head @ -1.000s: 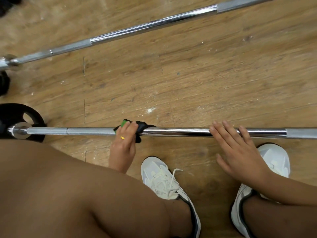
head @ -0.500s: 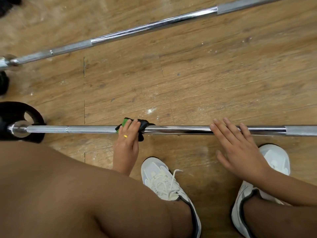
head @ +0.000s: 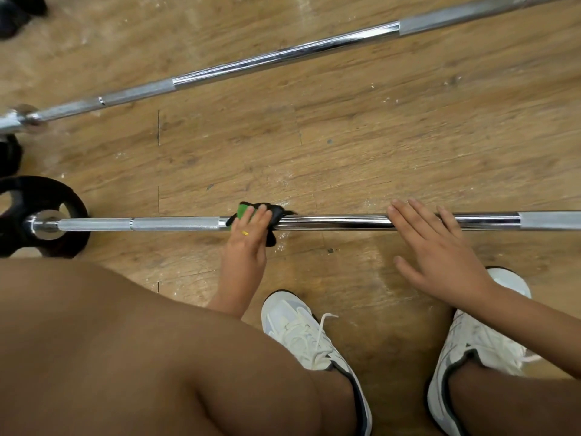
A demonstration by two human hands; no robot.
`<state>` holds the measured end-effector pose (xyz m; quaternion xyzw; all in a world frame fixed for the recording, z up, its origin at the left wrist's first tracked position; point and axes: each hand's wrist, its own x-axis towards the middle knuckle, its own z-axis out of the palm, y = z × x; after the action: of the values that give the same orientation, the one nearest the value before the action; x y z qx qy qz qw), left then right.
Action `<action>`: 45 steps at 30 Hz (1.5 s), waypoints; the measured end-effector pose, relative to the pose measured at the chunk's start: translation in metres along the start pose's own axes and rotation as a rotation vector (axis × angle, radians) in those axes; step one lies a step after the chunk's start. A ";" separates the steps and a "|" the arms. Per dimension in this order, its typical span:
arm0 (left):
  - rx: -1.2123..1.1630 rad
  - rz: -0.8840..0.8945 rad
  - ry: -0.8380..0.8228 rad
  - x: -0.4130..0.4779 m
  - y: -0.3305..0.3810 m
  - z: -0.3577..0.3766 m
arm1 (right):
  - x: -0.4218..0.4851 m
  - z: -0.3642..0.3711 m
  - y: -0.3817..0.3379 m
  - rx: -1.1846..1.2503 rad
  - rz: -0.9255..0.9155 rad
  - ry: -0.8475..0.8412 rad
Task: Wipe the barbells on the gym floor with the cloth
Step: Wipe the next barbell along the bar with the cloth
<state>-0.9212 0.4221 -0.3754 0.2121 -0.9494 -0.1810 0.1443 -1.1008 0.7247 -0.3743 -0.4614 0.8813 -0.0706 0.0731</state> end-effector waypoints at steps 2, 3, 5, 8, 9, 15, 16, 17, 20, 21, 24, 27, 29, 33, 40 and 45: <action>0.010 0.077 -0.054 0.007 0.002 0.003 | 0.005 -0.002 0.002 0.002 0.000 -0.012; 0.021 0.099 -0.071 0.011 -0.002 0.003 | 0.007 -0.003 0.004 0.003 0.000 -0.020; 0.031 0.044 -0.074 0.019 -0.015 -0.004 | 0.013 -0.005 0.009 0.004 -0.006 -0.046; 0.019 -0.127 0.014 0.025 -0.027 -0.013 | 0.022 -0.009 0.016 0.020 -0.003 -0.081; 0.038 -0.122 0.017 0.026 -0.025 -0.014 | 0.024 -0.010 0.018 0.030 -0.001 -0.084; 0.056 0.047 -0.127 0.051 -0.012 -0.005 | 0.041 -0.015 0.028 0.087 -0.009 -0.100; 0.046 0.077 -0.128 0.058 -0.013 -0.006 | 0.045 -0.016 0.030 0.095 -0.013 -0.107; 0.033 0.103 -0.132 0.063 -0.014 -0.007 | 0.048 -0.018 0.033 0.104 -0.017 -0.116; 0.039 0.061 -0.120 0.076 -0.010 -0.008 | 0.059 -0.024 0.039 0.114 -0.019 -0.143; 0.043 0.028 -0.097 0.079 -0.007 -0.006 | 0.062 -0.025 0.040 0.116 -0.015 -0.147; 0.067 0.030 -0.069 0.086 0.002 -0.003 | 0.072 -0.027 0.042 0.102 -0.009 -0.148; 0.151 0.086 -0.122 0.093 0.001 -0.004 | 0.080 -0.028 0.045 0.072 -0.017 -0.155; 0.238 0.091 -0.195 0.096 -0.006 -0.004 | 0.084 -0.028 0.048 0.062 -0.017 -0.152; 0.321 0.138 -0.279 0.106 -0.008 -0.013 | 0.091 -0.030 0.050 0.046 -0.026 -0.169; 0.417 0.100 -0.391 0.115 0.007 -0.032 | 0.097 -0.043 0.048 0.022 -0.014 -0.234; 0.347 0.163 -0.357 0.117 0.008 -0.031 | 0.088 -0.047 0.046 0.018 0.003 -0.238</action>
<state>-1.0151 0.3667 -0.3218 0.1214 -0.9906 -0.0376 -0.0499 -1.1970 0.6809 -0.3428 -0.4645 0.8665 -0.0233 0.1813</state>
